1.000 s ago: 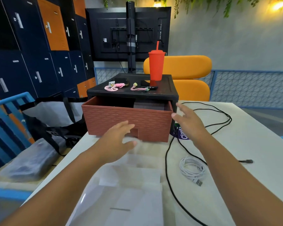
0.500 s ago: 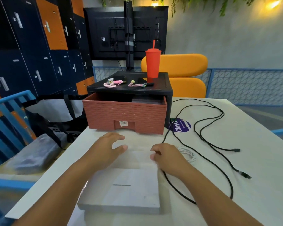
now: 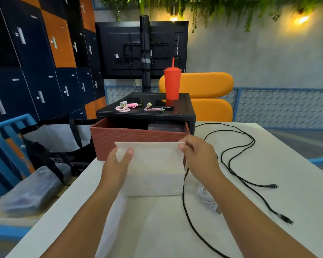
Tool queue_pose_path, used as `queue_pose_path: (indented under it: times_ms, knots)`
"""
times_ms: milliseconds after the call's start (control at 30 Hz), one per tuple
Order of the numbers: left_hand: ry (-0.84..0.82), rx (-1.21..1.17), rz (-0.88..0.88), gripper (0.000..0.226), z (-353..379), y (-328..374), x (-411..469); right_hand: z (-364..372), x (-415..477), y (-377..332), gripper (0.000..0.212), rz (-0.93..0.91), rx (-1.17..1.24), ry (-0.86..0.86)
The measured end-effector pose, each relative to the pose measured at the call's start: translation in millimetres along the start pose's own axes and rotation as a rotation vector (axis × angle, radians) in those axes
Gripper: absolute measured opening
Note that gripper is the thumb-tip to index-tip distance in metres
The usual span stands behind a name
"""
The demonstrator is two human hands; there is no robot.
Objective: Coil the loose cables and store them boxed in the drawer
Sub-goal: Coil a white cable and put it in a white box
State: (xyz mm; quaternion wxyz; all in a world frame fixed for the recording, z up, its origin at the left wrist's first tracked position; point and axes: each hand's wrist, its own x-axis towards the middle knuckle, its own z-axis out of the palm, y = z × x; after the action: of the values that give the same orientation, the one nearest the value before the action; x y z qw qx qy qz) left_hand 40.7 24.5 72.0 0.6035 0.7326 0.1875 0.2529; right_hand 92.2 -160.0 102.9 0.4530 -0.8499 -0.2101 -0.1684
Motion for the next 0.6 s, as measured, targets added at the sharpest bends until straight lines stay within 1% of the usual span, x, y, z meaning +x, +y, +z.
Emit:
queue_pose_path:
  times_ms: [67, 167, 267, 300, 367, 433, 500, 567, 600]
  knots:
    - [0.04, -0.082, -0.012, 0.032, 7.8, -4.9, 4.7, 3.5, 2.5, 5.2, 0.015, -0.001, 0.007, -0.002]
    - [0.131, -0.178, 0.006, 0.022, 18.1, -12.4, 14.1, 5.3, 5.2, 16.3, 0.012, 0.032, 0.042, 0.032]
    - [0.218, -0.213, 0.032, 0.027, 26.7, -15.5, 23.6, -3.5, 5.8, 30.8, 0.023, 0.128, 0.141, -0.015]
    - [0.253, -0.205, 0.042, 0.032, 28.7, -16.5, 26.7, -8.8, 4.0, 36.4, 0.02, 0.145, 0.103, -0.055]
    - [0.315, -0.196, 0.07, 0.038, 31.9, -18.1, 30.9, -20.2, -2.3, 51.1, 0.009, 0.139, -0.113, -0.178]
    - [0.353, -0.185, 0.092, 0.038, 34.3, -19.8, 31.7, -28.9, -13.7, 65.5, 0.007, 0.154, -0.306, -0.327]
    - [0.375, -0.192, 0.098, 0.039, 36.0, -22.1, 32.0, -37.1, -23.4, 73.5, 0.006, 0.198, -0.32, -0.463]
    - [0.382, -0.227, 0.1, 0.037, 37.1, -25.5, 34.0, -44.6, -29.1, 72.0, 0.017, 0.223, -0.288, -0.624]
    - [0.378, -0.244, 0.095, 0.035, 37.7, -28.0, 35.4, -47.6, -30.5, 70.9, 0.026, 0.221, -0.319, -0.697]
